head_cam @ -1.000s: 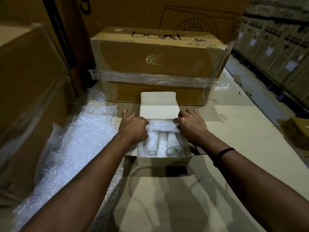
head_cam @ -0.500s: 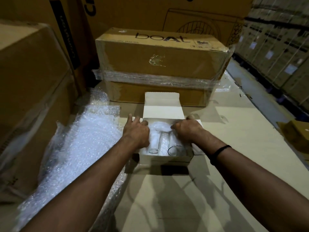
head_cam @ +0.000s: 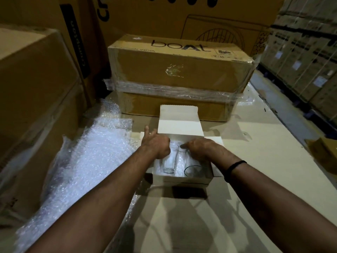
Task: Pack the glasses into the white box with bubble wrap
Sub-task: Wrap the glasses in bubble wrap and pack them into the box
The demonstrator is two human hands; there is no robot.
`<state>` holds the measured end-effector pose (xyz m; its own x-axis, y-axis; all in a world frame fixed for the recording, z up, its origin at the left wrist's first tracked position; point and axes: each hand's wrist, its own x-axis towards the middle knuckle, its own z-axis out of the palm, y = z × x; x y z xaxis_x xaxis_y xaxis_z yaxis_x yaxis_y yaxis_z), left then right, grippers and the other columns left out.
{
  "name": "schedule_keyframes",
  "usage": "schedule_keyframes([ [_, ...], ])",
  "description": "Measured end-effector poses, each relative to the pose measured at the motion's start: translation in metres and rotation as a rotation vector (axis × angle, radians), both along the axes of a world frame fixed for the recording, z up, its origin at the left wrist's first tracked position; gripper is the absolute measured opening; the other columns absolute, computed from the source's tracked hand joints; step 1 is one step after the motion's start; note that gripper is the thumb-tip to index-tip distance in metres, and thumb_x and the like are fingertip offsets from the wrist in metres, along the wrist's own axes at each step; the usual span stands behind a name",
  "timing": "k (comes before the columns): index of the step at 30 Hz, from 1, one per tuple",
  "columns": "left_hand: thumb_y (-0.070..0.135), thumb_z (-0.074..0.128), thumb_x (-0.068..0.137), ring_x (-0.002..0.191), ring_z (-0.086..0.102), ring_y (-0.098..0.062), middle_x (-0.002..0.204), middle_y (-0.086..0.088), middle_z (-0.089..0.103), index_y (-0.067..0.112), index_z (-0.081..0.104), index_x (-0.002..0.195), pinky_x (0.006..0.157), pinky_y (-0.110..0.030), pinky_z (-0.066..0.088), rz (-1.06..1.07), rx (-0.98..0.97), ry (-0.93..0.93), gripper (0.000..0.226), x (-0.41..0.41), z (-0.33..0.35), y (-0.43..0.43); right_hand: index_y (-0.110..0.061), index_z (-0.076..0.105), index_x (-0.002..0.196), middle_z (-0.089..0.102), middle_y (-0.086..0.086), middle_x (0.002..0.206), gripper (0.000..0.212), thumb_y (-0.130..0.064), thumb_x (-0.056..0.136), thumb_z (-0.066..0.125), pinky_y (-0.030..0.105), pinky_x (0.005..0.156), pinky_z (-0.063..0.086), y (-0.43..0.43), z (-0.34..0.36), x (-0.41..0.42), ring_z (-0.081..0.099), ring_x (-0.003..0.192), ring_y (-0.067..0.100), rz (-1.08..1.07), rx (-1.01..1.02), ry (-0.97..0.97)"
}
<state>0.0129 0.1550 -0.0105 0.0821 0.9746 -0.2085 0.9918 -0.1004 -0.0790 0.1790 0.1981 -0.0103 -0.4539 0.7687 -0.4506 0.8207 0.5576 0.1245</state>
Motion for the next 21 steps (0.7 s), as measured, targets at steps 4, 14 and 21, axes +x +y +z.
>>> schedule_keyframes([
  [4, 0.033, 0.049, 0.091, 0.132, 0.037, -0.029, 0.13, -0.003, 0.061, 0.038, 0.052, 0.135, 0.114, -0.058, 0.003, -0.025, 0.092, -0.043, 0.044, -0.006, 0.004, 0.004, -0.039, 0.029, 0.149, 0.048, 0.003, 0.145, 0.063, -0.011, 0.095, 0.047, 0.038, 0.095, 0.048, 0.001, 0.009, -0.004, 0.052, 0.125, 0.025, 0.027, 0.077, 0.073],
  [14, 0.028, 0.053, 0.085, 0.137, 0.034, -0.028, 0.137, -0.001, 0.057, 0.039, 0.057, 0.129, 0.115, -0.059, -0.002, 0.018, -0.002, -0.098, 0.047, -0.002, -0.003, 0.008, -0.034, 0.038, 0.146, 0.046, 0.0, 0.147, 0.057, -0.017, 0.093, 0.052, 0.036, 0.105, 0.037, 0.003, 0.015, 0.006, 0.046, 0.131, 0.022, 0.017, 0.037, 0.003],
  [21, 0.033, 0.053, 0.083, 0.133, 0.037, -0.026, 0.132, -0.003, 0.059, 0.037, 0.054, 0.132, 0.114, -0.056, 0.003, 0.001, 0.048, -0.078, 0.049, -0.004, -0.007, -0.001, -0.03, 0.063, 0.114, 0.061, -0.004, 0.124, 0.027, -0.034, 0.088, 0.058, 0.042, 0.092, 0.027, -0.004, 0.014, 0.024, 0.041, 0.124, 0.018, 0.176, 0.242, -0.266],
])
